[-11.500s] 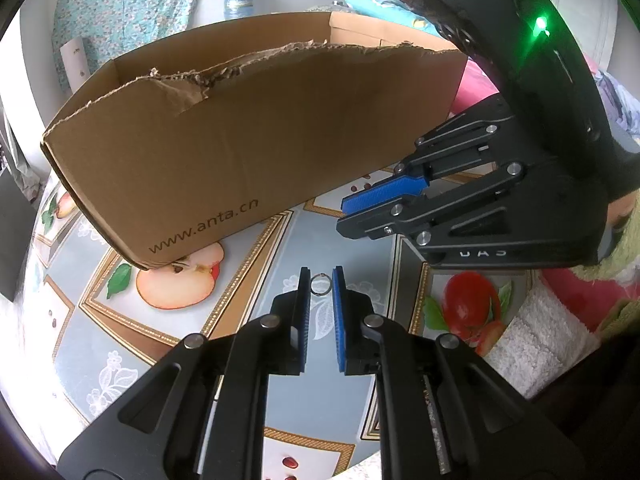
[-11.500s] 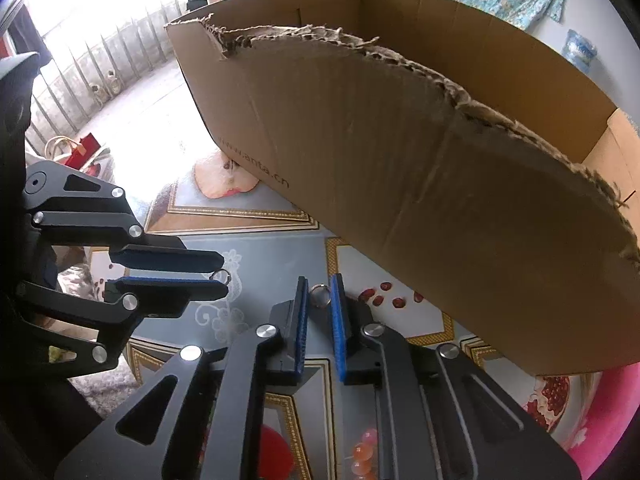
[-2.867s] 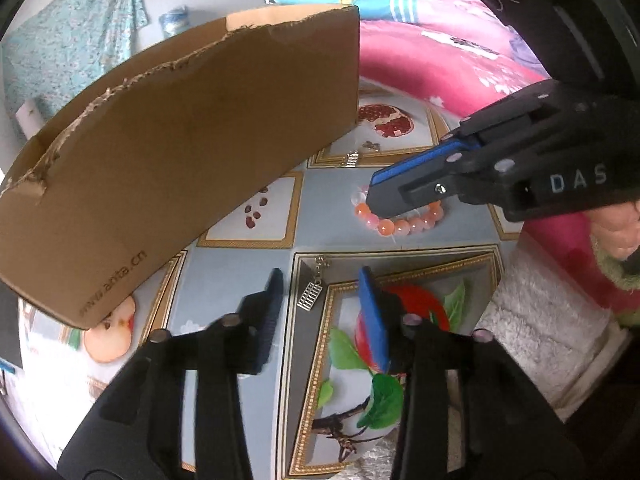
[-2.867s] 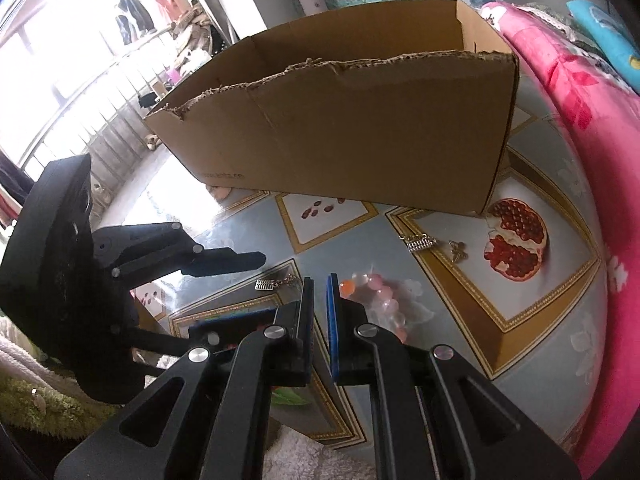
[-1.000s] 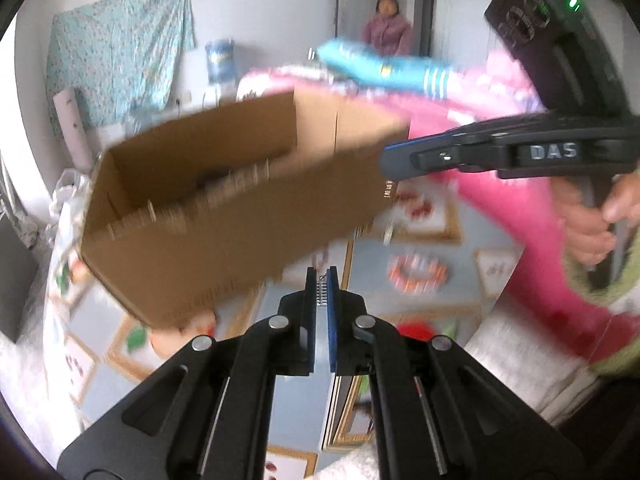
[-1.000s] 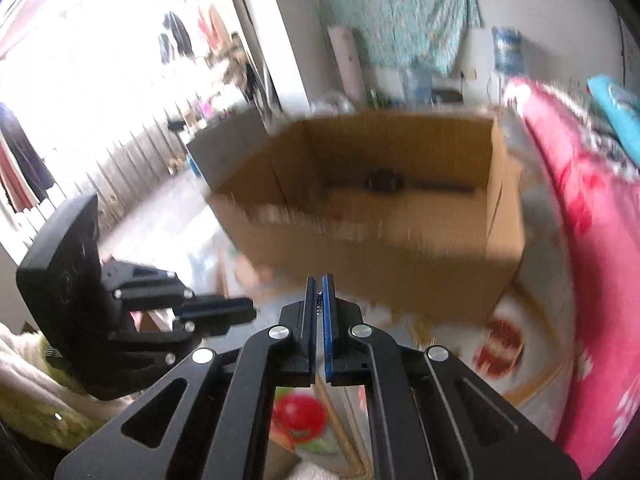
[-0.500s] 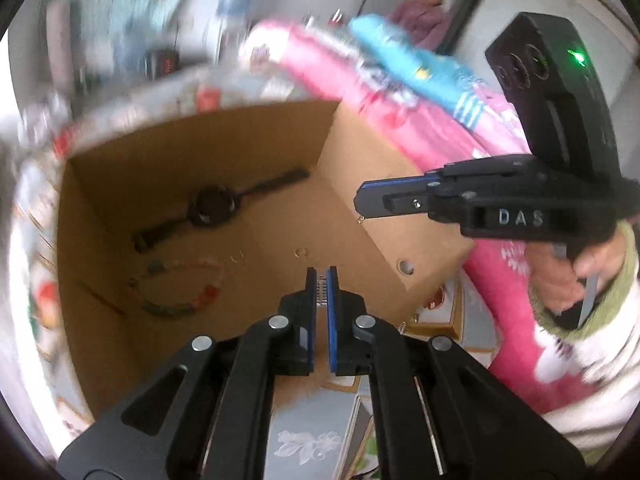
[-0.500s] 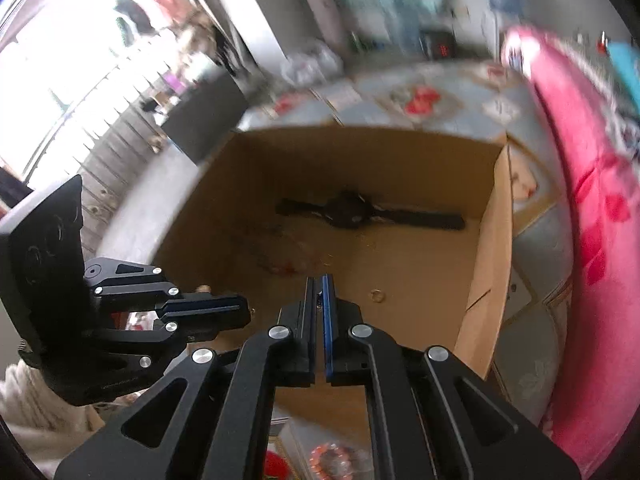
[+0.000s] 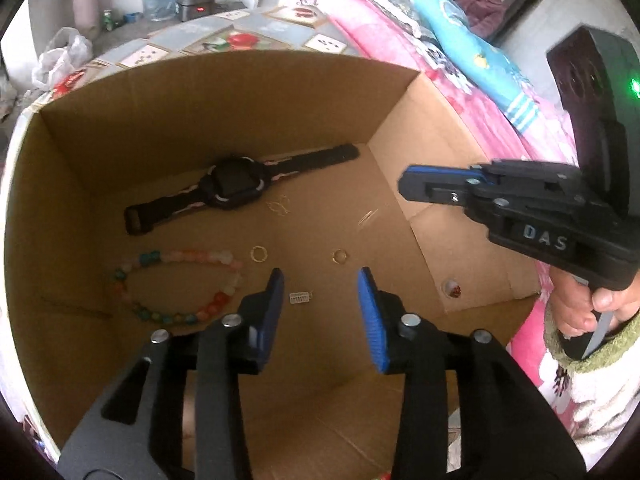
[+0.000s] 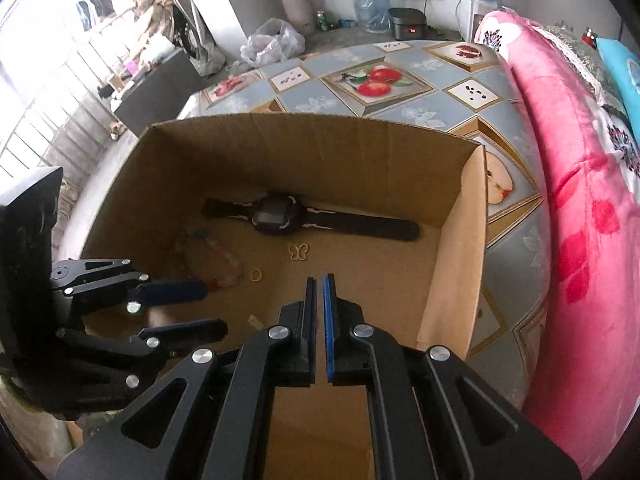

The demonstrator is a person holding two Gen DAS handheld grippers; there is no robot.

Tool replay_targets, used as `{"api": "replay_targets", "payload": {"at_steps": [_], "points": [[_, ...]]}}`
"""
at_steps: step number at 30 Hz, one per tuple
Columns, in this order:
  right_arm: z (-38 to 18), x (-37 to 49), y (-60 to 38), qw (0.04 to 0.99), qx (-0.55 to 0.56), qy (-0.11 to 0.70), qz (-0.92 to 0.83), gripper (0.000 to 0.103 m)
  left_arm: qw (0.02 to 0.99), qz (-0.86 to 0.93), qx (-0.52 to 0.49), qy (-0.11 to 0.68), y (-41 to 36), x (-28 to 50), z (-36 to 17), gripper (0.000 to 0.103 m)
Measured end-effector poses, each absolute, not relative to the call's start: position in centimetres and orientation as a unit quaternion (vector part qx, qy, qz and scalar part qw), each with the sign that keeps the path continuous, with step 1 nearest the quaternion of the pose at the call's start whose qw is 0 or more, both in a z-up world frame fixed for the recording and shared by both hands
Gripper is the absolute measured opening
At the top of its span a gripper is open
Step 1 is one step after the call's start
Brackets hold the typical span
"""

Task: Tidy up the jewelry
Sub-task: 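Open the left gripper over the box while the right gripper opens too, then withdraw both open tools from the box back over the table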

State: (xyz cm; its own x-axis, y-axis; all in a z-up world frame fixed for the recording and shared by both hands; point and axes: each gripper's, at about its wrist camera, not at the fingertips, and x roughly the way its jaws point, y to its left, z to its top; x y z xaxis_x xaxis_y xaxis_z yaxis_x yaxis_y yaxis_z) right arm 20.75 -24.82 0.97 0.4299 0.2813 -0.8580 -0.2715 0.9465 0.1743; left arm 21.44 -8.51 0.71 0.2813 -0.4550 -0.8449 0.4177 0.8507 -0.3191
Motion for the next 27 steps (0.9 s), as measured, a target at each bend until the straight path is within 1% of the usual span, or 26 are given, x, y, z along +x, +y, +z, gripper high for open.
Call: {"api": "replay_targets", "payload": {"at_steps": [2, 4, 5, 7, 9, 10, 11, 12, 14, 16, 18, 19, 21, 23, 25, 27], "points": [[1.3, 20.4, -25.0, 0.851, 0.001, 0.499, 0.161, 0.004, 0.806, -0.267, -0.02, 0.527, -8.1, 21.3, 1.1, 0.043], [1.7, 20.0, -25.4, 0.854, 0.011, 0.494, 0.163, 0.004, 0.815, -0.257, -0.015, 0.519, -8.3, 20.9, 1.6, 0.049], [1.9, 19.9, -25.6, 0.855, 0.018, 0.491, 0.165, 0.004, 0.821, -0.254, -0.012, 0.511, -8.3, 20.5, 2.1, 0.051], [2.8, 19.1, -26.2, 0.862, 0.033, 0.477, 0.171, 0.004, 0.836, -0.246, -0.009, 0.491, -8.3, 19.5, 3.0, 0.061], [4.1, 17.8, -26.9, 0.869, 0.055, 0.457, 0.182, 0.007, 0.851, -0.245, -0.008, 0.465, -8.3, 18.1, 4.0, 0.067], [4.7, 17.1, -27.3, 0.873, 0.064, 0.448, 0.185, 0.01, 0.859, -0.24, -0.004, 0.453, -8.4, 17.5, 4.3, 0.069], [5.4, 16.1, -27.9, 0.879, 0.08, 0.433, 0.184, 0.018, 0.868, -0.235, 0.002, 0.437, -8.6, 16.4, 4.8, 0.07], [5.9, 15.5, -28.3, 0.882, 0.092, 0.422, 0.186, 0.027, 0.875, -0.232, 0.006, 0.425, -8.8, 15.6, 5.1, 0.074], [6.9, 13.7, -29.1, 0.889, 0.113, 0.402, 0.19, 0.033, 0.884, -0.232, 0.01, 0.405, -9.3, 14.4, 5.8, 0.078], [7.4, 12.5, -29.4, 0.894, 0.117, 0.39, 0.188, 0.042, 0.895, -0.229, 0.013, 0.383, -10.1, 12.9, 6.4, 0.083], [7.7, 11.0, -30.0, 0.899, 0.126, 0.38, 0.178, 0.053, 0.904, -0.223, 0.018, 0.365, -11.1, 11.6, 6.8, 0.084], [7.8, 10.4, -30.3, 0.901, 0.129, 0.377, 0.173, 0.056, 0.908, -0.221, 0.023, 0.356, -11.7, 11.0, 6.9, 0.086], [8.1, 9.2, -30.7, 0.909, 0.128, 0.366, 0.152, 0.064, 0.914, -0.211, 0.035, 0.343, -12.8, 10.2, 6.8, 0.088], [8.3, 8.3, -30.9, 0.918, 0.121, 0.352, 0.137, 0.07, 0.921, -0.197, 0.046, 0.332, -13.7, 9.5, 6.5, 0.089], [8.2, 7.6, -30.9, 0.921, 0.126, 0.344, 0.136, 0.072, 0.921, -0.189, 0.052, 0.338, -14.7, 9.4, 5.7, 0.089], [8.0, 7.2, -31.1, 0.92, 0.132, 0.341, 0.141, 0.076, 0.91, -0.2, 0.046, 0.36, -15.4, 9.7, 4.9, 0.089]]}}
